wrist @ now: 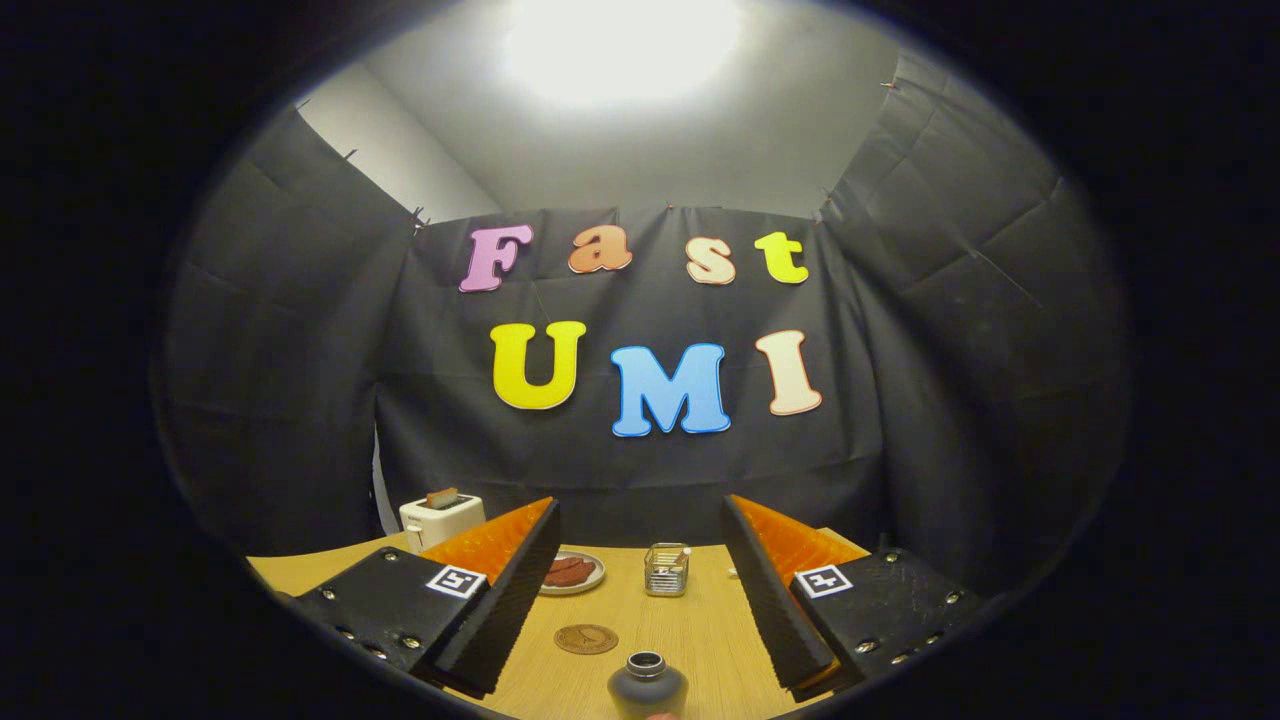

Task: Take the bottle from table, then pour the juice into the cup, finally place the bottle on the coaster

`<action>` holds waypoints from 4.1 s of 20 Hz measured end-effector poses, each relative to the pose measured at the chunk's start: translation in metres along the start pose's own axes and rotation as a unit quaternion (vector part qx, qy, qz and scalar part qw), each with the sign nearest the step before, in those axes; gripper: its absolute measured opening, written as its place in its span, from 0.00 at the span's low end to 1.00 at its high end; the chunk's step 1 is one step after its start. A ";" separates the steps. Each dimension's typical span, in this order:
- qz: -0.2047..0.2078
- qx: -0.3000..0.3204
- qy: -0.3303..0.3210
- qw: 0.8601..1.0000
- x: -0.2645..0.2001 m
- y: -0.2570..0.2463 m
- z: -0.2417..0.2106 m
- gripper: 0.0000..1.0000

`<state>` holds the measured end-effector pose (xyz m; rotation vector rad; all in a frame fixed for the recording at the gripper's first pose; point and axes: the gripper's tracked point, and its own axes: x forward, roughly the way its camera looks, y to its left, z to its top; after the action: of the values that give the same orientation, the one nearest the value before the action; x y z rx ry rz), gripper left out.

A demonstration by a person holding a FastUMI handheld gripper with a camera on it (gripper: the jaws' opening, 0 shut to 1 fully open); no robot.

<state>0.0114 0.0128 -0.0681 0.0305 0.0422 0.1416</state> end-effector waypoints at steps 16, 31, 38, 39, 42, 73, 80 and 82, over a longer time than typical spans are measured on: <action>0.041 -0.015 0.120 0.992 -0.005 -0.004 -0.123 0.97; 0.046 -0.012 0.209 0.977 -0.020 -0.008 -0.204 0.97; 0.055 -0.006 0.247 0.967 -0.027 -0.001 -0.236 0.98; 0.056 -0.007 0.250 0.967 -0.026 0.000 -0.240 0.98; 0.058 -0.010 0.268 0.962 -0.025 -0.001 -0.255 0.98; 0.095 -0.178 0.302 0.932 0.005 0.045 -0.221 0.71; 0.120 -0.259 0.292 0.913 0.010 0.082 -0.211 0.71; 0.122 -0.282 0.287 0.907 0.010 0.091 -0.210 0.71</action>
<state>-0.0004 0.1101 -0.2753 -0.5911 0.5877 0.4069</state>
